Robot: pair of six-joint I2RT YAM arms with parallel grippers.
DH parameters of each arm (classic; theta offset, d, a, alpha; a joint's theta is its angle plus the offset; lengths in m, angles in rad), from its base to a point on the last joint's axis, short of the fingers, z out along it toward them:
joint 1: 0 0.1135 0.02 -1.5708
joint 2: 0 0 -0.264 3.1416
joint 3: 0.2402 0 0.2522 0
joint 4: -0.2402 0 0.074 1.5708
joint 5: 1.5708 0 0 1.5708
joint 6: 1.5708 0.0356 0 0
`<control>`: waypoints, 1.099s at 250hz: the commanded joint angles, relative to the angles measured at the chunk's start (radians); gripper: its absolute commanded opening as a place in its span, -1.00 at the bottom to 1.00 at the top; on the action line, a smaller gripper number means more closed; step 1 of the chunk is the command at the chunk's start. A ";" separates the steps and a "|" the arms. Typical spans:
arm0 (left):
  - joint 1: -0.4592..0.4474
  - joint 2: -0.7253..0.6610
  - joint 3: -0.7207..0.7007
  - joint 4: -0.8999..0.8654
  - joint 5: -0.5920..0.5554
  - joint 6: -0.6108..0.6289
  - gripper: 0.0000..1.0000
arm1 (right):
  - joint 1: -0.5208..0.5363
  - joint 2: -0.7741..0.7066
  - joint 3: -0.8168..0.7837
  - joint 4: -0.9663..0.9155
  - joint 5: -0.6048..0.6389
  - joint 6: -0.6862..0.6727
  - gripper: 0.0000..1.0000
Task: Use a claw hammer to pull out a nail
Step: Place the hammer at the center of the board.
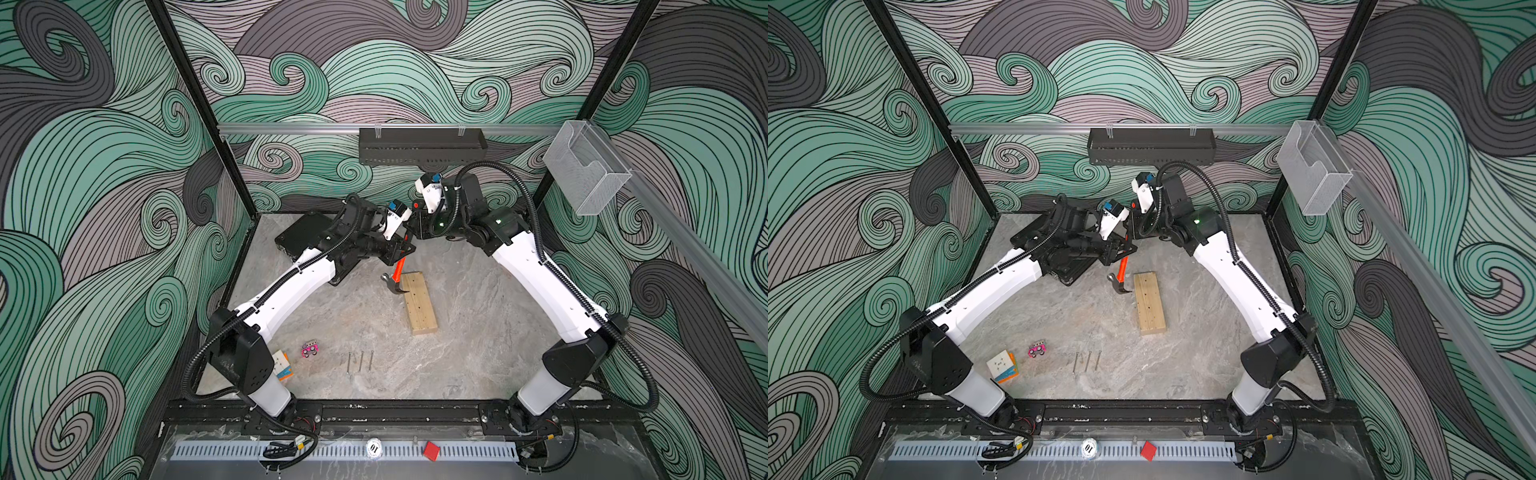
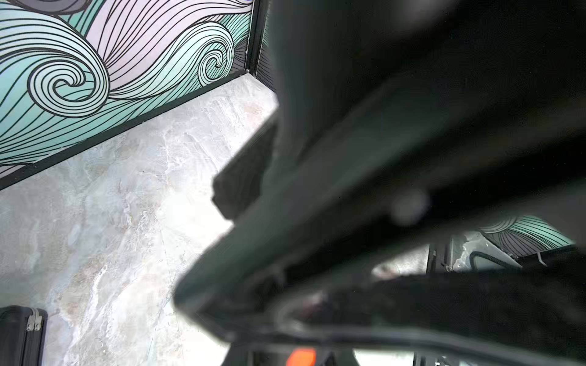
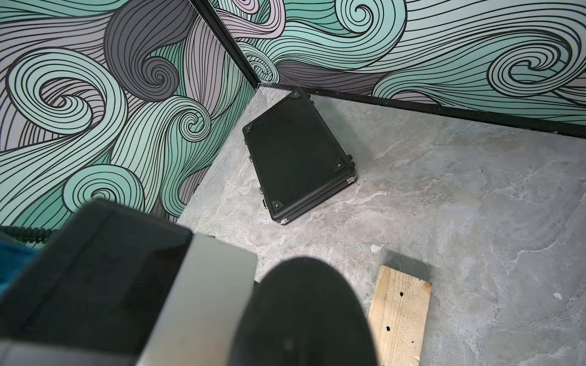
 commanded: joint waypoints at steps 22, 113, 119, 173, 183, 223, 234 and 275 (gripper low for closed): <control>0.007 0.016 0.047 -0.021 -0.023 -0.038 -1.00 | 0.002 -0.015 0.040 0.063 -0.017 0.003 -0.94; 0.007 0.003 0.052 -0.028 -0.029 -0.029 -1.00 | -0.001 -0.025 0.025 0.078 -0.007 -0.004 -0.41; 0.006 0.001 0.052 -0.030 -0.032 -0.029 -1.00 | -0.001 -0.027 0.023 0.081 -0.005 -0.003 -0.32; 0.006 -0.007 0.062 -0.041 -0.038 -0.025 -1.00 | -0.001 -0.052 -0.001 0.093 0.052 -0.001 1.00; 0.007 -0.008 0.063 -0.043 -0.040 -0.023 -1.00 | -0.002 -0.058 -0.004 0.093 0.067 0.002 1.00; 0.007 -0.004 0.068 -0.049 -0.045 -0.019 -1.00 | -0.003 -0.088 -0.036 0.117 0.114 0.004 1.00; 0.007 -0.003 0.070 -0.051 -0.046 -0.017 -1.00 | -0.003 -0.100 -0.055 0.131 0.126 0.004 1.00; 0.007 0.002 0.075 -0.061 -0.063 -0.014 -1.00 | -0.004 -0.125 -0.085 0.150 0.157 0.001 0.99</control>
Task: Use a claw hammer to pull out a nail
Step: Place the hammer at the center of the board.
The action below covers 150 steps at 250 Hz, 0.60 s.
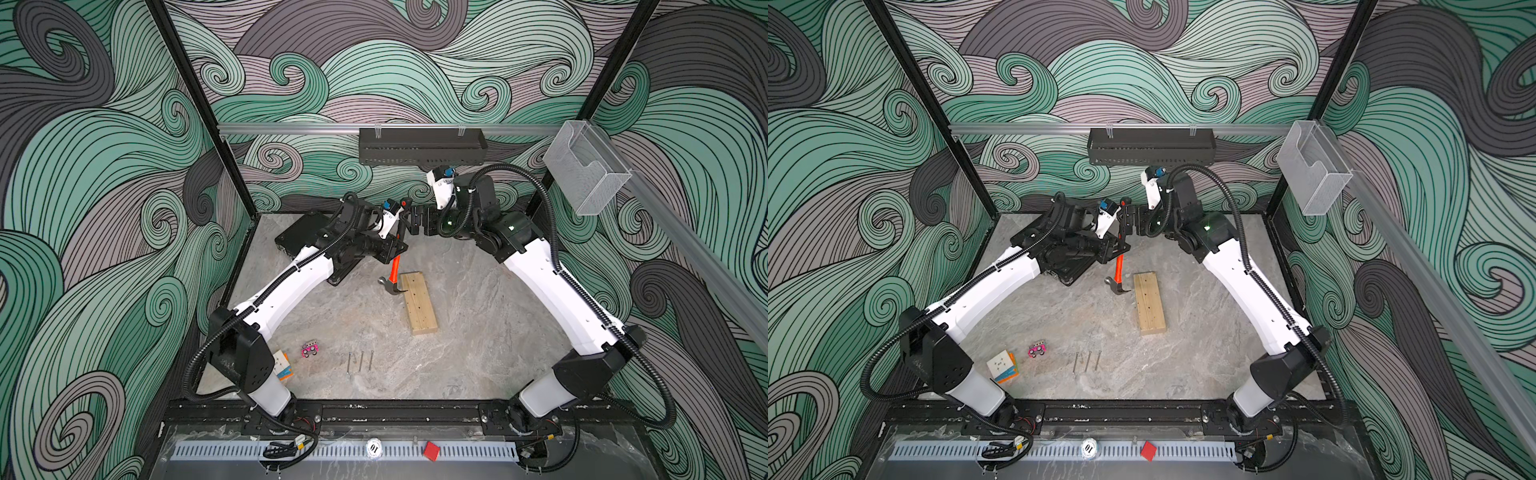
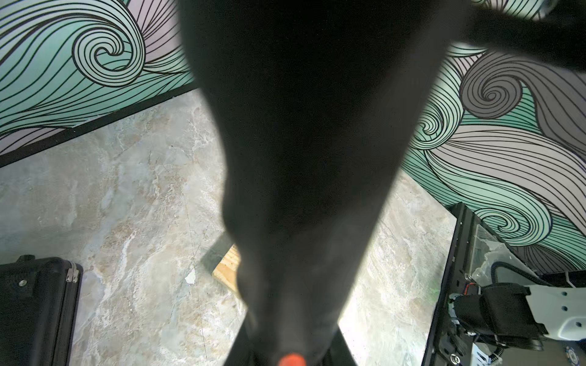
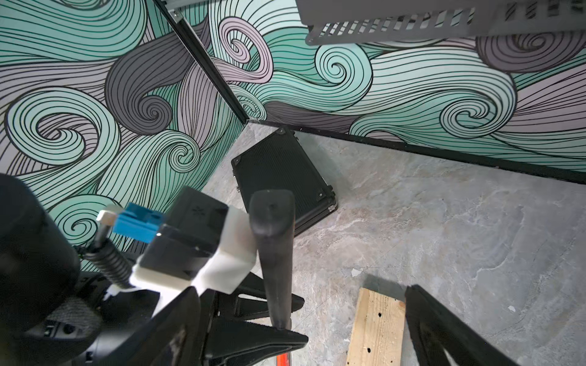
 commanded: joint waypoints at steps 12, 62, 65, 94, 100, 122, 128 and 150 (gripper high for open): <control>-0.009 -0.003 0.067 0.000 -0.015 0.011 -1.00 | 0.002 -0.040 -0.021 0.051 0.048 0.000 0.99; -0.008 0.020 0.128 -0.102 -0.113 0.009 -1.00 | 0.003 -0.054 -0.043 0.061 0.054 -0.016 1.00; -0.007 0.021 0.131 -0.107 -0.117 0.010 -1.00 | 0.002 -0.055 -0.045 0.064 0.055 -0.016 1.00; -0.008 0.027 0.140 -0.133 -0.166 -0.010 -1.00 | 0.002 -0.076 -0.074 0.090 0.082 -0.016 1.00; -0.006 0.028 0.143 -0.142 -0.183 -0.024 -1.00 | 0.003 -0.081 -0.081 0.097 0.091 -0.017 1.00; -0.004 0.038 0.160 -0.183 -0.220 -0.042 -1.00 | 0.002 -0.100 -0.108 0.110 0.131 -0.013 1.00; -0.001 0.041 0.164 -0.196 -0.229 -0.042 -1.00 | 0.002 -0.103 -0.112 0.112 0.140 -0.014 1.00; 0.001 0.055 0.170 -0.233 -0.243 -0.044 -1.00 | 0.001 -0.119 -0.131 0.125 0.156 -0.020 1.00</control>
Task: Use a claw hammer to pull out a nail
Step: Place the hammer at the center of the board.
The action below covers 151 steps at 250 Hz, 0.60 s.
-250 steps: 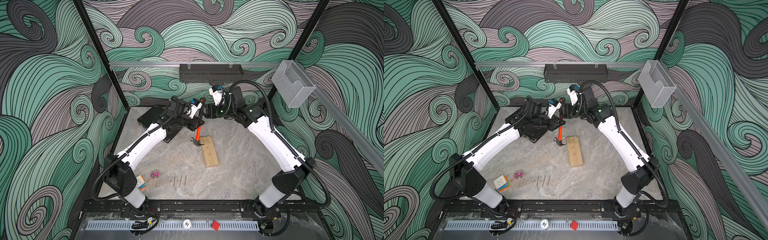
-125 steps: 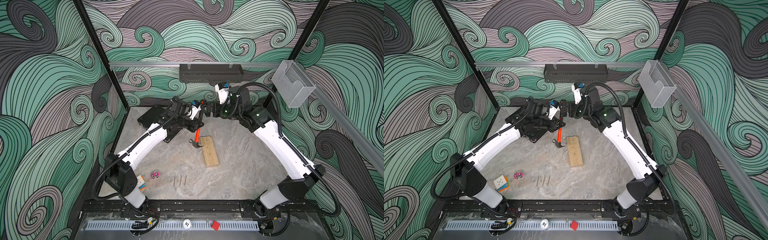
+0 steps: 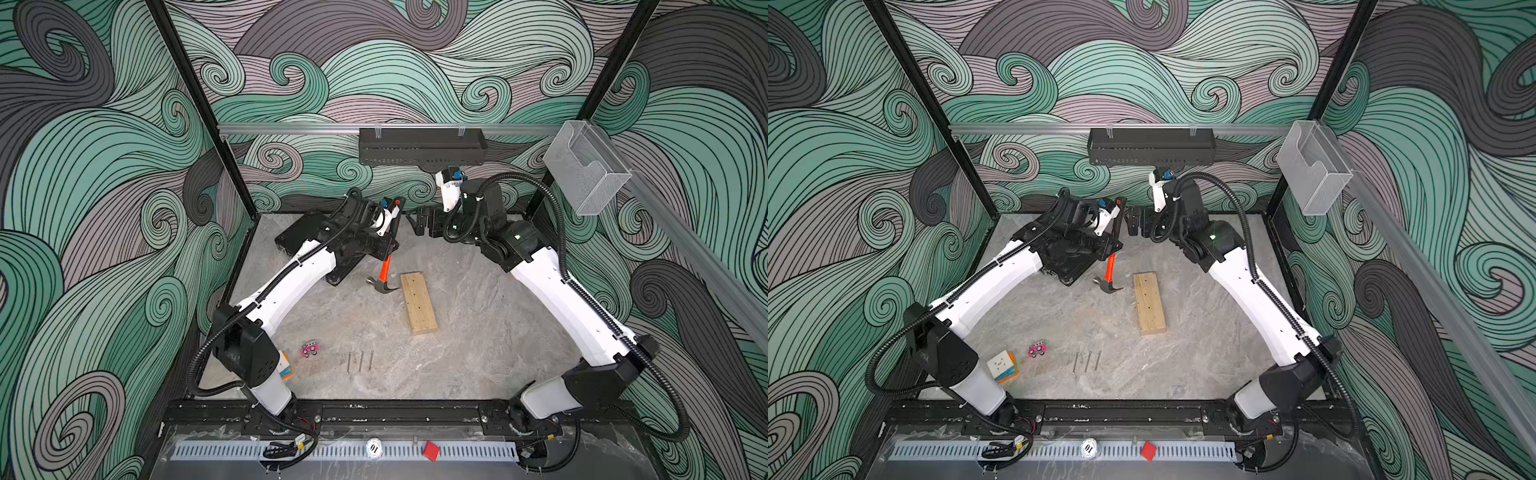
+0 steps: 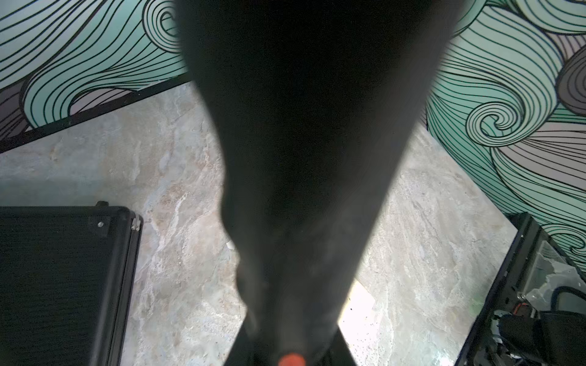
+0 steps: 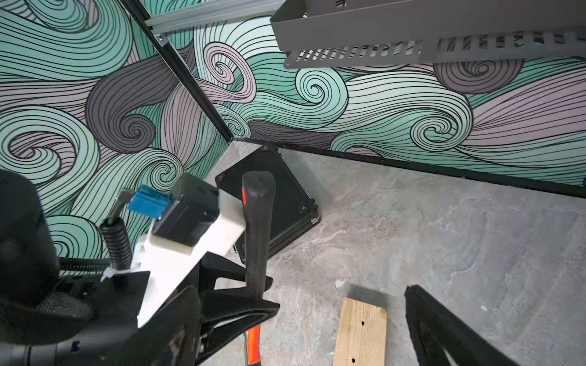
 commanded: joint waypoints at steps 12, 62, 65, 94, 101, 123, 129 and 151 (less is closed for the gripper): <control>0.005 0.020 0.067 -0.079 -0.047 -0.023 -1.00 | 0.000 -0.055 -0.034 0.059 0.067 -0.019 1.00; 0.011 0.069 0.092 -0.196 -0.047 -0.031 -1.00 | -0.001 -0.104 -0.104 0.103 0.119 -0.031 0.99; 0.011 0.072 0.093 -0.202 -0.048 -0.033 -1.00 | -0.002 -0.106 -0.108 0.108 0.122 -0.033 1.00; 0.016 0.099 0.087 -0.239 -0.043 -0.043 -1.00 | -0.004 -0.126 -0.151 0.145 0.150 -0.038 0.99; 0.016 0.109 0.087 -0.247 -0.041 -0.046 -1.00 | -0.007 -0.125 -0.158 0.151 0.155 -0.041 1.00; 0.016 0.136 0.094 -0.271 -0.043 -0.048 -1.00 | -0.007 -0.118 -0.158 0.141 0.167 -0.043 1.00; 0.016 0.146 0.098 -0.278 -0.049 -0.049 -1.00 | -0.007 -0.115 -0.158 0.138 0.169 -0.042 1.00; 0.017 0.177 0.102 -0.300 -0.074 -0.056 -1.00 | -0.009 -0.115 -0.162 0.132 0.171 -0.042 0.99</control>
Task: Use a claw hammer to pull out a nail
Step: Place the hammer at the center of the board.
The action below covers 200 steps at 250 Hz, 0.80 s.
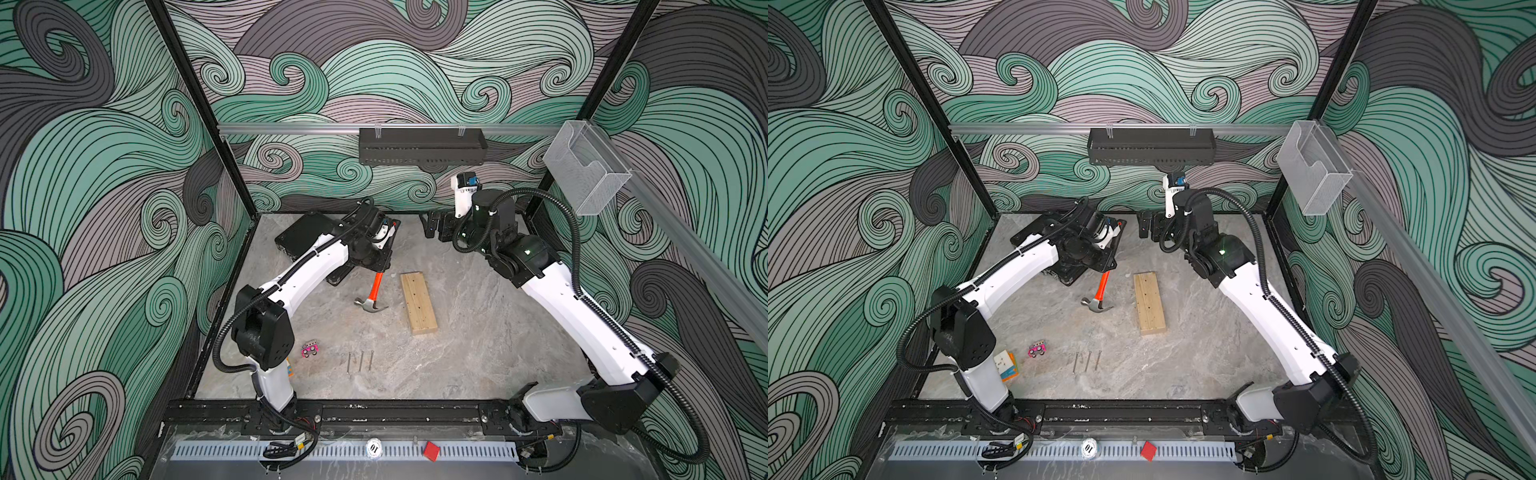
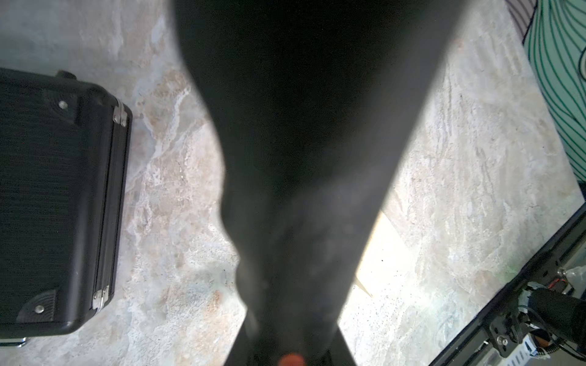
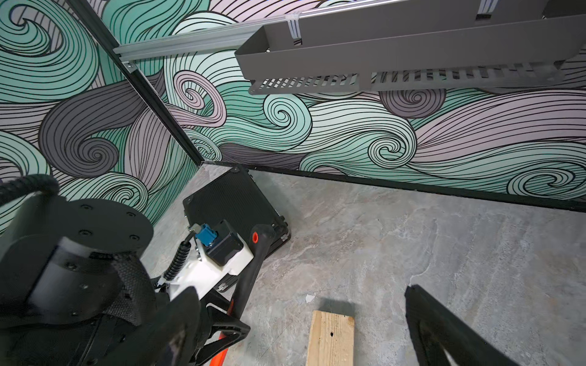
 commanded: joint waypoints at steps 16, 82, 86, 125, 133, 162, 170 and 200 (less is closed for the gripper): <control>0.009 0.053 0.059 -0.078 -0.053 -0.026 -1.00 | -0.005 -0.006 -0.012 0.022 0.036 -0.015 1.00; 0.010 0.140 0.047 -0.079 -0.086 -0.049 -1.00 | -0.007 -0.012 -0.016 0.003 0.047 -0.031 1.00; 0.010 0.144 0.046 -0.076 -0.086 -0.050 -1.00 | -0.007 -0.013 -0.016 0.002 0.047 -0.032 1.00; 0.011 0.196 0.047 -0.060 -0.091 -0.060 -1.00 | -0.010 -0.009 -0.015 -0.010 0.045 -0.031 0.99; 0.010 0.210 0.051 -0.061 -0.093 -0.064 -1.00 | -0.007 -0.010 -0.016 -0.010 0.045 -0.031 0.99; 0.011 0.246 0.057 -0.063 -0.104 -0.076 -1.00 | -0.007 -0.016 -0.022 -0.009 0.053 -0.034 0.99; 0.010 0.256 0.057 -0.063 -0.107 -0.076 -1.00 | -0.007 -0.018 -0.024 -0.010 0.053 -0.033 0.99; 0.011 0.291 0.063 -0.070 -0.120 -0.079 -1.00 | -0.008 -0.025 -0.030 -0.006 0.059 -0.035 0.99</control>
